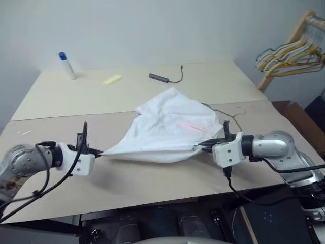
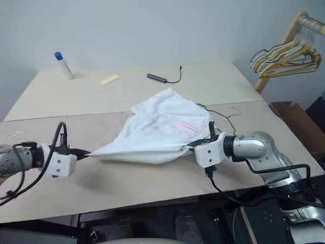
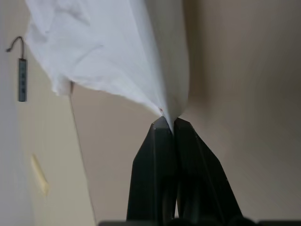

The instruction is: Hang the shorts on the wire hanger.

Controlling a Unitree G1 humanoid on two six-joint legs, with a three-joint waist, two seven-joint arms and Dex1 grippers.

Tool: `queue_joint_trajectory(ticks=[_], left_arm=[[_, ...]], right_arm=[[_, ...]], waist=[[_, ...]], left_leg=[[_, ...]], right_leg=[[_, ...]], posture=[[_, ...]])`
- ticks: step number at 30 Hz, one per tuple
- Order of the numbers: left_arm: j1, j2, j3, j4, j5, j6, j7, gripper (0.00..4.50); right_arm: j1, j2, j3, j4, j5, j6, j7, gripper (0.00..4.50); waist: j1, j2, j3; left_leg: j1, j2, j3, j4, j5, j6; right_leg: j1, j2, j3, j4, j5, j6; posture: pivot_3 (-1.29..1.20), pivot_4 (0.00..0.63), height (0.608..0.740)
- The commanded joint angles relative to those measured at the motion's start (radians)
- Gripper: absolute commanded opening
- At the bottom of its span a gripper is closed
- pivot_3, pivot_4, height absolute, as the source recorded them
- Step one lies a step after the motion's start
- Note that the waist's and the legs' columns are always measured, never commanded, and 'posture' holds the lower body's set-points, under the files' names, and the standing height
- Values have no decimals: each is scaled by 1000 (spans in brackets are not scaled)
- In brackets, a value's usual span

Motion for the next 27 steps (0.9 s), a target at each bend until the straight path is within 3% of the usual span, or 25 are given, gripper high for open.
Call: queue_joint_trajectory(ticks=[1,5,10,15,17,21,24,26,27], left_arm=[[176,-25,223,-220,-49,161,-90,39],[369,-110,358,-444,-87,286,-186,39],[370,-139,337,-531,-123,366,-218,39],[413,-186,244,-432,-61,237,-232,39],[389,-229,174,-359,-17,172,-186,39],[165,-254,111,-211,-58,174,-148,39],[-355,-332,28,47,-107,305,-92,39],[-747,-416,-31,309,-31,351,4,39],[-859,-440,-50,401,0,352,36,39]], right_arm=[[-16,-9,-6,94,-89,-124,-73,0],[-41,-6,22,203,-210,-236,-180,0],[-112,4,56,316,-319,-306,-286,0],[-244,59,74,425,-468,-309,-473,0],[-269,86,72,453,-419,-293,-466,0],[-314,76,91,498,-263,-304,-290,0],[-488,168,73,660,-200,-259,-255,0],[-663,228,82,836,-252,-238,-325,0],[-721,245,89,901,-277,-237,-360,0]], waist=[[17,0,0],[43,0,1],[69,2,3],[57,3,3],[50,3,3],[67,0,2],[79,1,2],[72,-5,5],[66,-5,5]], left_leg=[[0,0,0,0,0,0],[3,0,2,0,0,0],[15,0,3,0,0,0],[23,0,3,-1,0,0],[26,0,4,-4,0,0],[27,-1,3,-8,0,1],[28,-1,3,-7,1,2],[27,-1,2,-7,6,10],[25,-2,-1,-7,9,13]], right_leg=[[0,0,0,1,-1,-1],[-1,0,1,6,-8,-11],[2,1,2,11,-10,-14],[13,1,4,10,-11,-15],[15,1,5,9,-12,-16],[17,1,5,9,-14,-14],[19,1,4,10,-13,-14],[19,2,1,10,-8,-15],[19,3,0,8,-3,-15]], posture=[[30,32,740],[34,35,740],[22,37,740],[3,30,740],[3,29,740],[10,12,740],[28,0,740],[27,0,740],[27,0,740]])
